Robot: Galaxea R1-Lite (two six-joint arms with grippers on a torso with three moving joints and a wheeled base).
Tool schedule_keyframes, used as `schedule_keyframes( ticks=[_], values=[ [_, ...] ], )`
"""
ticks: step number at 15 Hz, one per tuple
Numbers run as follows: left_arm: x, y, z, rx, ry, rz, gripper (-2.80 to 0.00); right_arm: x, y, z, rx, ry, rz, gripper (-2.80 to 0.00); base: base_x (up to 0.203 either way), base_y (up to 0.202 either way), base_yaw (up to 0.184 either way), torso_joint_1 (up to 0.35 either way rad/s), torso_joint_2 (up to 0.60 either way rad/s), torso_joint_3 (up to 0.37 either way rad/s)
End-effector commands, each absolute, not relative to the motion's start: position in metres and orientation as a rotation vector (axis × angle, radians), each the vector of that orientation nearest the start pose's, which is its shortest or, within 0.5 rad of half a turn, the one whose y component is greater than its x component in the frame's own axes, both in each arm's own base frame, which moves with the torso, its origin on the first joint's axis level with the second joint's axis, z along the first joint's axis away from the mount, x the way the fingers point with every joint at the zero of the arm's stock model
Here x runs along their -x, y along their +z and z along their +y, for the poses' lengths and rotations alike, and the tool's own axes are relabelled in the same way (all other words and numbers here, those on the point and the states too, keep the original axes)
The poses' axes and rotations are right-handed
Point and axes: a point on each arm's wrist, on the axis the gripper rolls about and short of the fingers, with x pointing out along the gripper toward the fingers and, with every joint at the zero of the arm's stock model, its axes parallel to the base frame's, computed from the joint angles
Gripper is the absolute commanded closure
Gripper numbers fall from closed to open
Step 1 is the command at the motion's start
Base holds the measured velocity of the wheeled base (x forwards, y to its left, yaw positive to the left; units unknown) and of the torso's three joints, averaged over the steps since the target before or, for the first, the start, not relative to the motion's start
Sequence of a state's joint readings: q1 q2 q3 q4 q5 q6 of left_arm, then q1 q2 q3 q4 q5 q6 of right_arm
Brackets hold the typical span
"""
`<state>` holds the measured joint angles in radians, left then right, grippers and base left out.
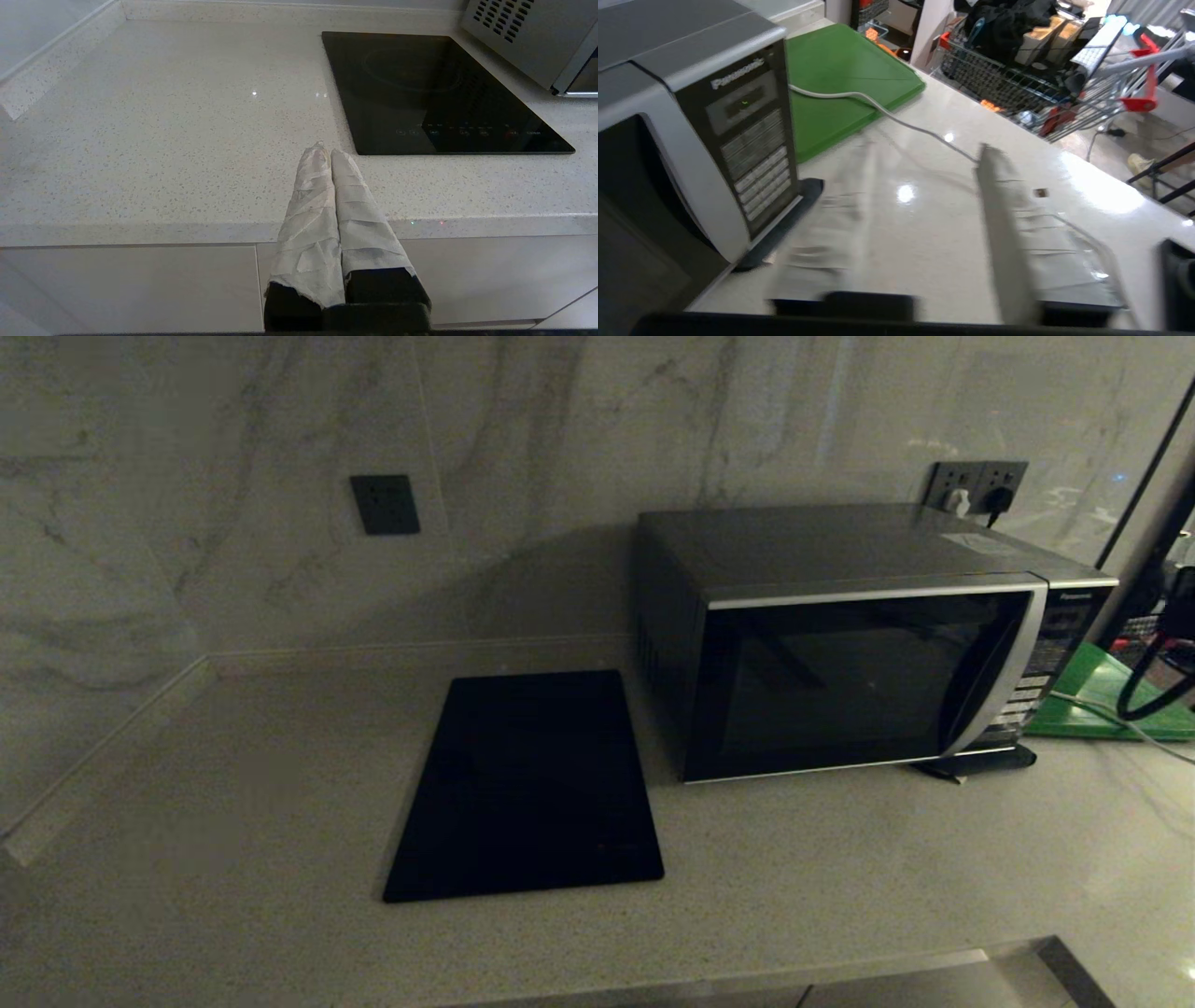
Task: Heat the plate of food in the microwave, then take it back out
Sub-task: Open the microwave oven
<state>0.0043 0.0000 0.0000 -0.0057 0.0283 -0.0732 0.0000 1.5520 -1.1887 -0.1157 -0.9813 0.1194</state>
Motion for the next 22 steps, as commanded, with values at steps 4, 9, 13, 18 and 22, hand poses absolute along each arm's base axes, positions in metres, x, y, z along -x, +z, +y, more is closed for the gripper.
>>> schedule_keyframes(
  ticks=[4, 9, 13, 18, 22],
  values=[
    [0.023, 0.076, 0.001, 0.074, 0.034, -0.006, 0.0, -0.313, 0.228, -0.019, -0.01, -1.011, 0.222, -2.8, 0.0, 0.0, 0.0, 0.0, 0.0, 0.0],
    [0.023, 0.076, 0.001, 0.074, 0.034, -0.006, 0.0, -0.328, 0.214, -0.019, 0.019, -1.027, 0.258, -2.8, 0.0, 0.0, 0.0, 0.0, 0.0, 0.0],
    [0.023, 0.076, 0.001, 0.074, 0.034, -0.006, 0.0, -0.336, 0.211, -0.014, 0.035, -1.007, 0.273, -2.8, 0.0, 0.0, 0.0, 0.0, 0.0, 0.0],
    [0.023, 0.076, 0.001, 0.074, 0.034, -0.006, 0.0, -0.353, 0.196, 0.001, 0.049, -0.933, 0.306, -2.8, 0.0, 0.0, 0.0, 0.0, 0.0, 0.0],
    [0.023, 0.076, 0.001, 0.074, 0.034, -0.007, 0.0, -0.364, 0.188, 0.005, 0.054, -0.922, 0.316, -2.8, 0.0, 0.0, 0.0, 0.0, 0.0, 0.0]
  ],
)
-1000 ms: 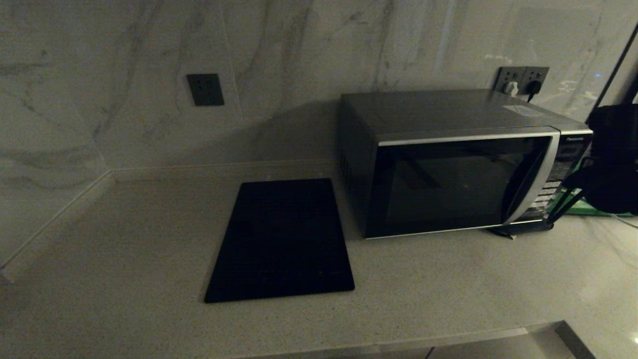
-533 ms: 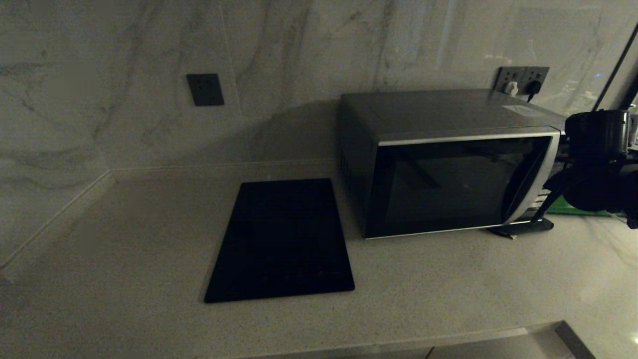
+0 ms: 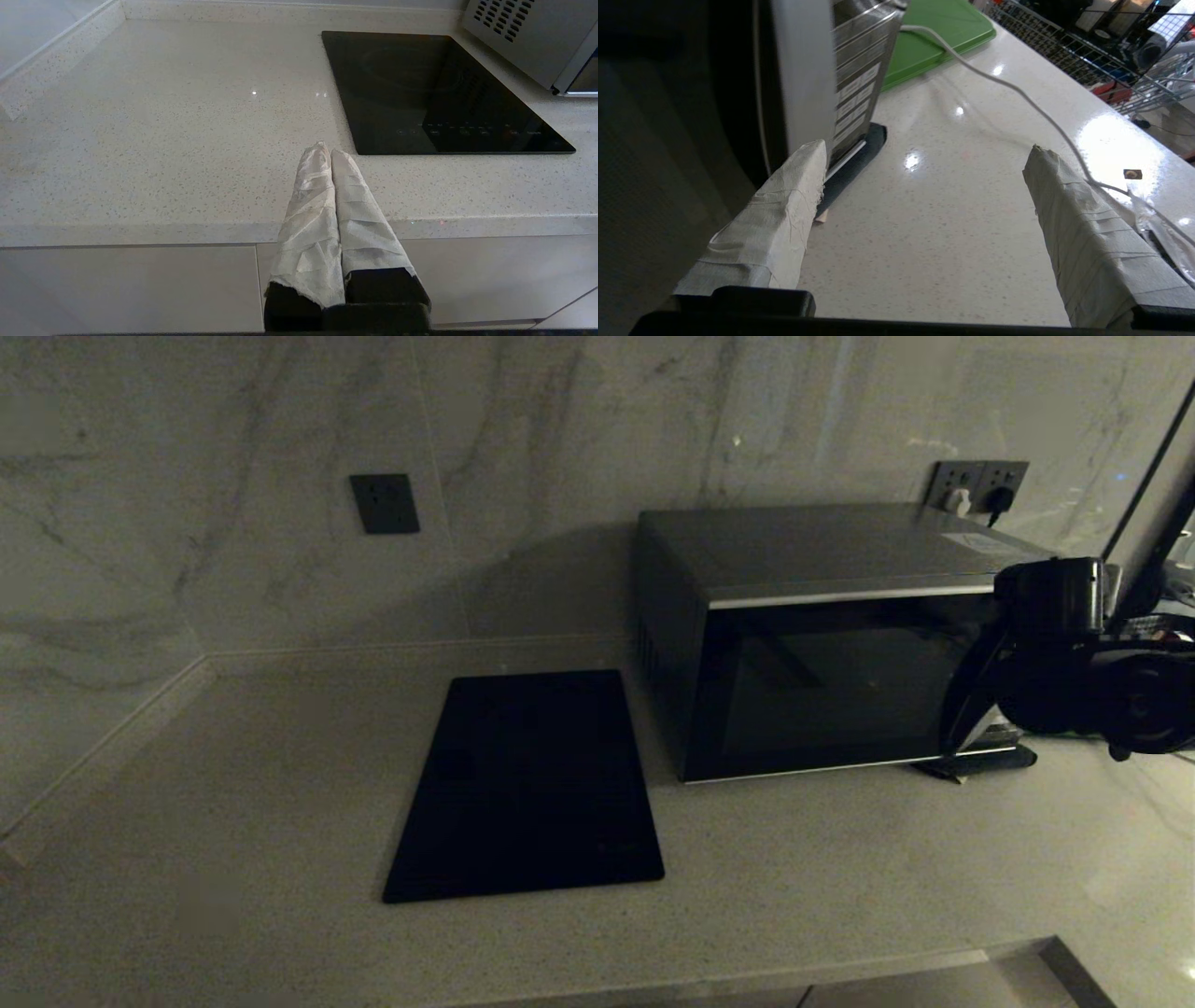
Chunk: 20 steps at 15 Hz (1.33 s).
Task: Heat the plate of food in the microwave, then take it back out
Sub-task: Open the microwave oven
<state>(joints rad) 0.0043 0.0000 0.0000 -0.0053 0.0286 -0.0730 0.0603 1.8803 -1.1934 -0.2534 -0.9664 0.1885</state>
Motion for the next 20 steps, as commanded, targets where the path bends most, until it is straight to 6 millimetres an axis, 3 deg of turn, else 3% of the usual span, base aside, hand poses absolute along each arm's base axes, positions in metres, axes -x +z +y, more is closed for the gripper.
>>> schedule_keyframes(
  ticks=[1, 10, 20],
  values=[
    [0.023, 0.076, 0.001, 0.074, 0.034, -0.006, 0.0, -0.368, 0.185, 0.006, 0.055, -0.92, 0.316, -2.8, 0.0, 0.0, 0.0, 0.0, 0.0, 0.0],
    [0.023, 0.076, 0.001, 0.074, 0.034, -0.006, 0.0, -0.391, 0.171, 0.008, 0.04, -0.895, 0.307, -2.8, 0.0, 0.0, 0.0, 0.0, 0.0, 0.0],
    [0.023, 0.076, 0.001, 0.074, 0.034, -0.006, 0.0, -0.391, 0.169, 0.01, 0.046, -0.898, 0.31, -2.8, 0.0, 0.0, 0.0, 0.0, 0.0, 0.0]
  ],
)
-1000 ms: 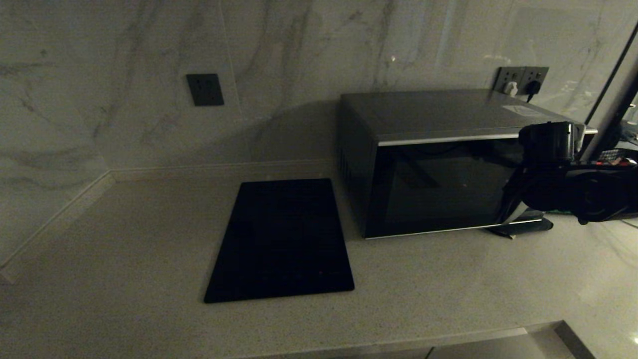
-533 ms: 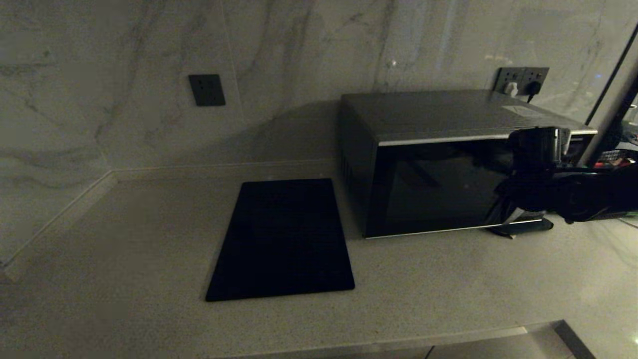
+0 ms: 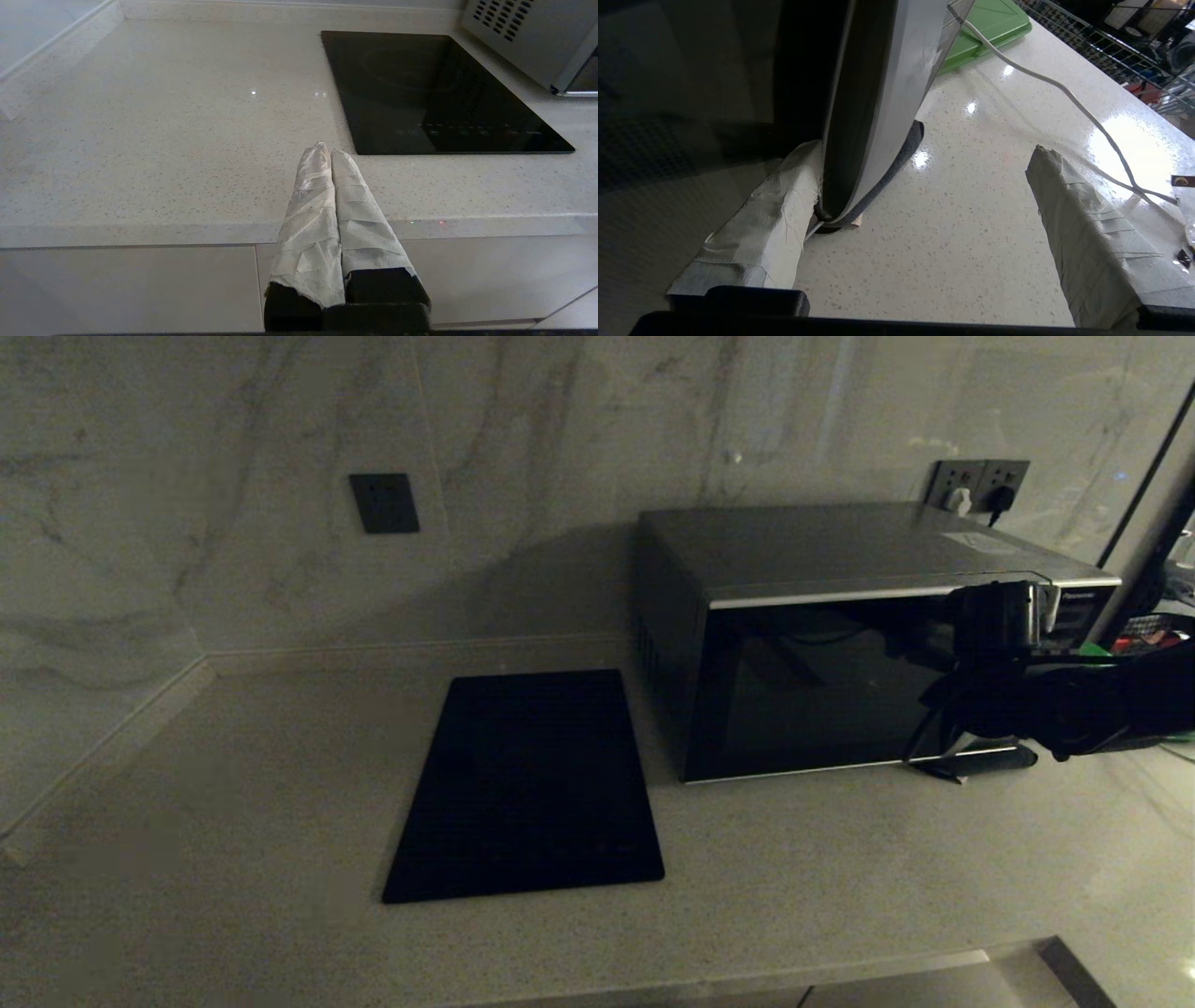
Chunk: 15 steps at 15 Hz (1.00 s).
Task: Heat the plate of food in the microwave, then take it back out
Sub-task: Open the microwave oven
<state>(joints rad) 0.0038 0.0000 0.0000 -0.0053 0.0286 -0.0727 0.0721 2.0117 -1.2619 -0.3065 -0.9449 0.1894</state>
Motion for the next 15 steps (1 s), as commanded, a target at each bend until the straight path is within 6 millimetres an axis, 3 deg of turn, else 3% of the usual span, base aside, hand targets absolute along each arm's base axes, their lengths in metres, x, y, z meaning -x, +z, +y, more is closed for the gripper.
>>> schedule_keyframes(
  ticks=[1, 8, 15],
  values=[
    [0.023, 0.076, 0.001, 0.074, 0.034, -0.006, 0.0, -0.391, 0.169, 0.01, 0.048, -0.901, 0.311, -2.8, 0.0, 0.0, 0.0, 0.0, 0.0, 0.0],
    [0.023, 0.076, 0.001, 0.074, 0.034, -0.006, 0.0, -0.387, 0.172, 0.002, 0.068, -0.993, 0.301, -2.8, 0.0, 0.0, 0.0, 0.0, 0.0, 0.0],
    [0.023, 0.076, 0.001, 0.074, 0.034, -0.006, 0.0, -0.395, 0.16, -0.001, 0.083, -1.005, 0.325, -2.8, 0.0, 0.0, 0.0, 0.0, 0.0, 0.0]
  ],
)
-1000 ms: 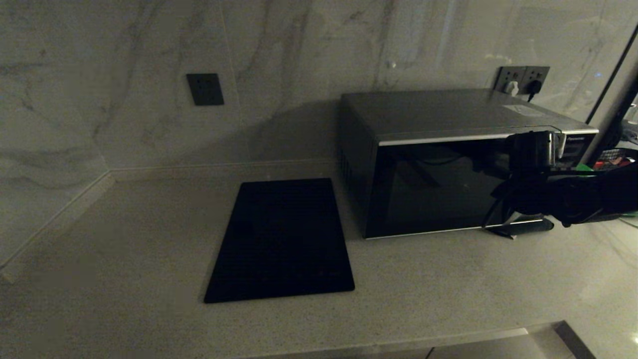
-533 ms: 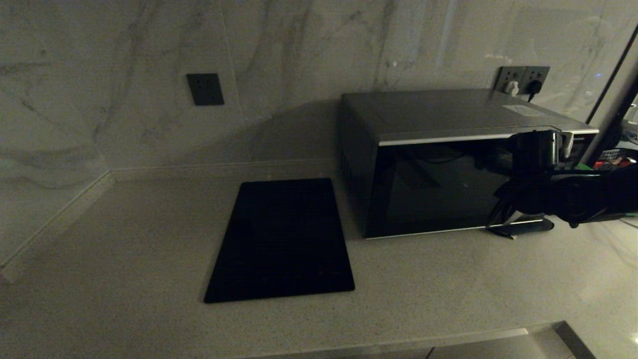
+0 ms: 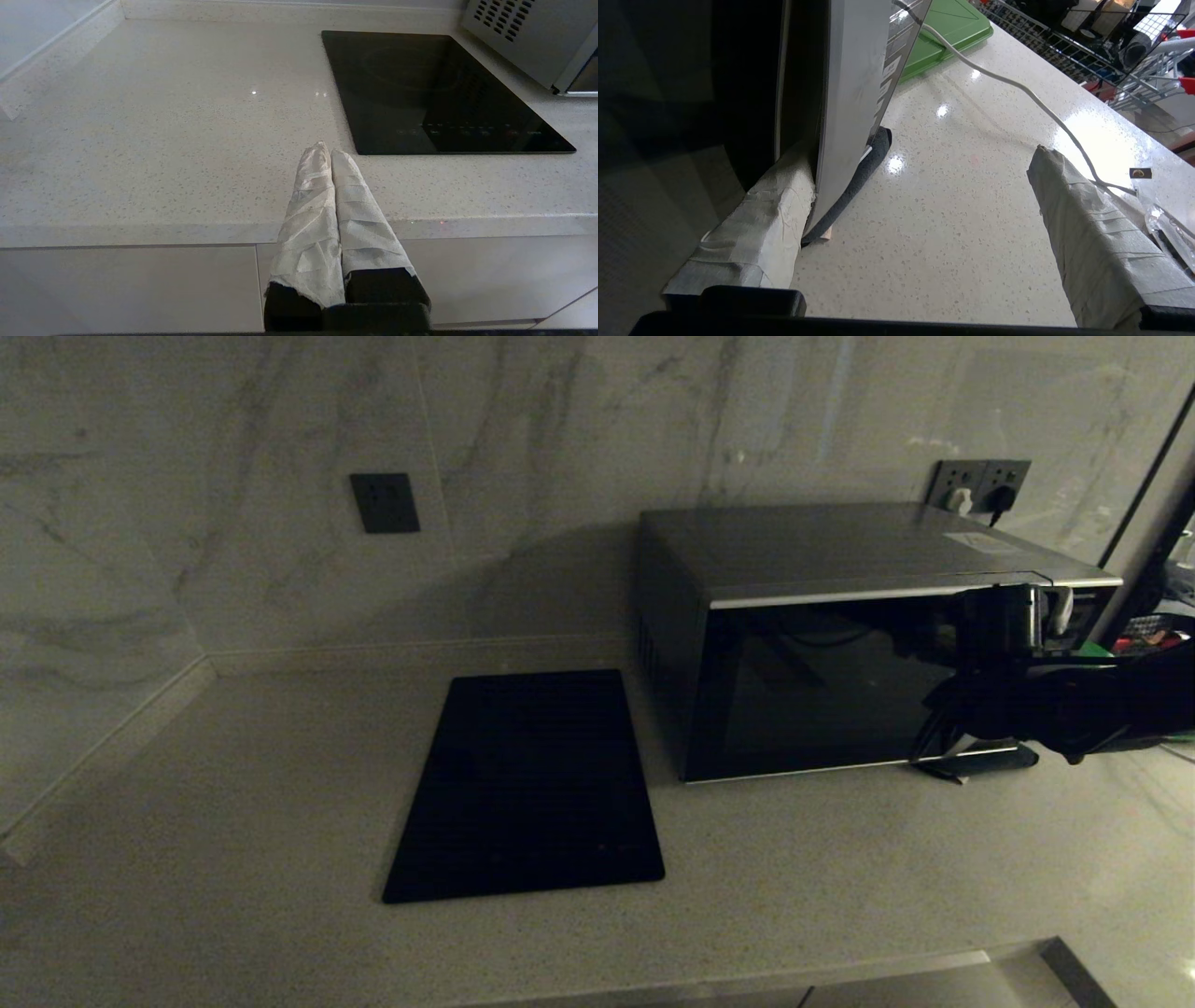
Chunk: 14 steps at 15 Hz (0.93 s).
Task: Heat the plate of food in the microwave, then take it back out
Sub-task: Open the microwave oven
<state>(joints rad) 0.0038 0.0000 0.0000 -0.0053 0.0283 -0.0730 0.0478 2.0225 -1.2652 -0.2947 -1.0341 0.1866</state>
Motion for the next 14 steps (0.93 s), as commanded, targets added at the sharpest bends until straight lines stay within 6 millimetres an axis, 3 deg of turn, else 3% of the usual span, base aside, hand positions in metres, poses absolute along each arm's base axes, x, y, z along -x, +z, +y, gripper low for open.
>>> schedule_keyframes(
  ticks=[1, 4, 5, 14],
  values=[
    [0.023, 0.076, 0.001, 0.074, 0.034, -0.006, 0.0, -0.398, 0.157, 0.0, 0.084, -1.004, 0.327, -2.8, 0.0, 0.0, 0.0, 0.0, 0.0, 0.0],
    [0.023, 0.076, 0.001, 0.074, 0.034, -0.006, 0.0, -0.403, 0.153, 0.0, 0.086, -1.005, 0.329, -2.8, 0.0, 0.0, 0.0, 0.0, 0.0, 0.0],
    [0.023, 0.076, 0.001, 0.074, 0.034, -0.006, 0.0, -0.404, 0.154, 0.0, 0.084, -1.004, 0.326, 0.0, 0.0, 0.0, 0.0, 0.0, 0.0, 0.0],
    [0.023, 0.076, 0.001, 0.074, 0.034, -0.006, 0.0, -0.409, 0.158, 0.003, 0.078, -1.022, 0.302, 0.0, 0.0, 0.0, 0.0, 0.0, 0.0, 0.0]
  ],
)
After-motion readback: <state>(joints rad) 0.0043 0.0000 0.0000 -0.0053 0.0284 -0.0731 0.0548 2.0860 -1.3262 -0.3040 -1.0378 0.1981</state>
